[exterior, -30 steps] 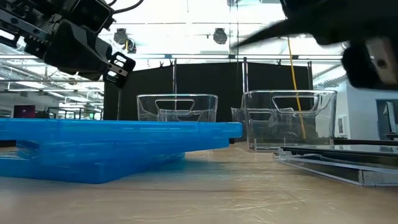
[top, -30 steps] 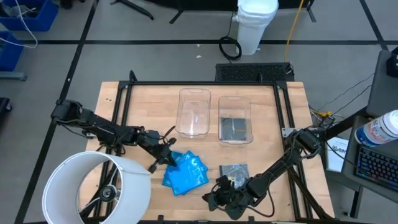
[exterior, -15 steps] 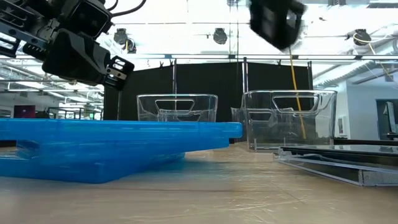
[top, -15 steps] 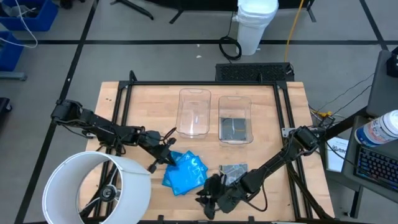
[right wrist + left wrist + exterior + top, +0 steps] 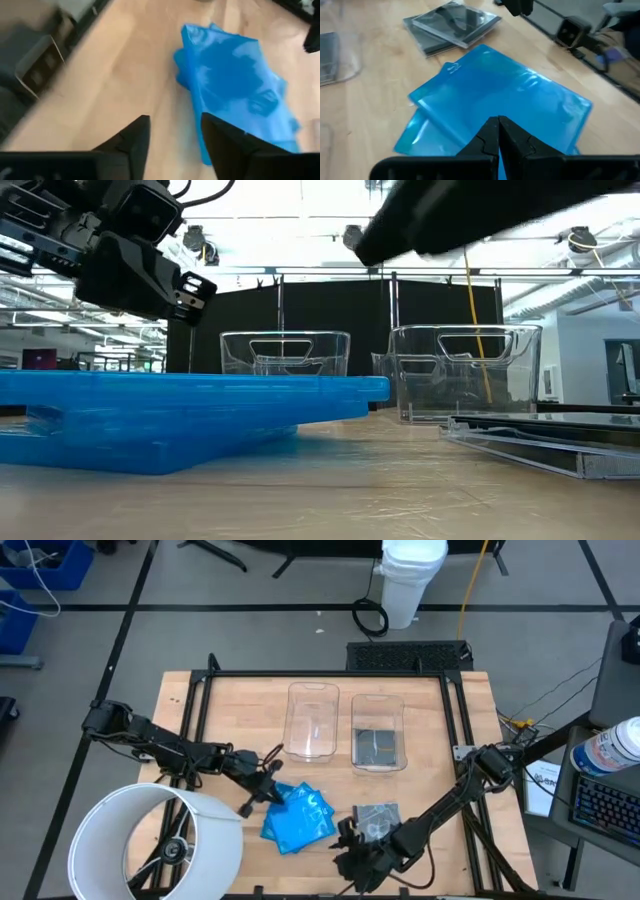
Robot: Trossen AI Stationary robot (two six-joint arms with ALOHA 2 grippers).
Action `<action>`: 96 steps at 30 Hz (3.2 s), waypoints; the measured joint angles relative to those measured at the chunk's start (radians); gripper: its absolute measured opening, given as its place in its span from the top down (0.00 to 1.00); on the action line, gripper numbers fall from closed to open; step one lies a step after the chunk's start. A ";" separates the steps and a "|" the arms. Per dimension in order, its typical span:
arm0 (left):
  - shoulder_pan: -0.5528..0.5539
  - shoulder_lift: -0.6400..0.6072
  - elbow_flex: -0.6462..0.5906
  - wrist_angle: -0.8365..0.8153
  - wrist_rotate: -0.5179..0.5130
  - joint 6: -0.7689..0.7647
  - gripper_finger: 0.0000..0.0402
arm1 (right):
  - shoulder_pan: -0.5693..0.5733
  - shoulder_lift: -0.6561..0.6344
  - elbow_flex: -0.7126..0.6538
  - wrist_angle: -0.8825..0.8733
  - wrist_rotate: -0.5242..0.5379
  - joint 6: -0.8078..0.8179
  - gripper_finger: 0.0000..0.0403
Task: Pick & place jewel cases by type
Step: Put the blue CD case into the left transparent bin
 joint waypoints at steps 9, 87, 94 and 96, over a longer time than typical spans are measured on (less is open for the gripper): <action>0.000 0.000 0.000 0.005 -0.024 -0.027 0.98 | 0.005 0.019 -0.049 0.017 0.207 -0.186 0.27; 0.000 0.001 0.000 0.009 -0.024 -0.043 0.98 | -0.030 0.224 -0.016 0.185 0.444 -0.443 0.83; 0.000 0.001 0.000 0.009 -0.024 -0.050 0.98 | -0.014 0.227 -0.017 0.219 0.514 -0.466 0.89; 0.000 0.001 0.000 0.009 -0.024 -0.052 0.98 | -0.008 0.229 -0.018 0.251 0.543 -0.502 0.89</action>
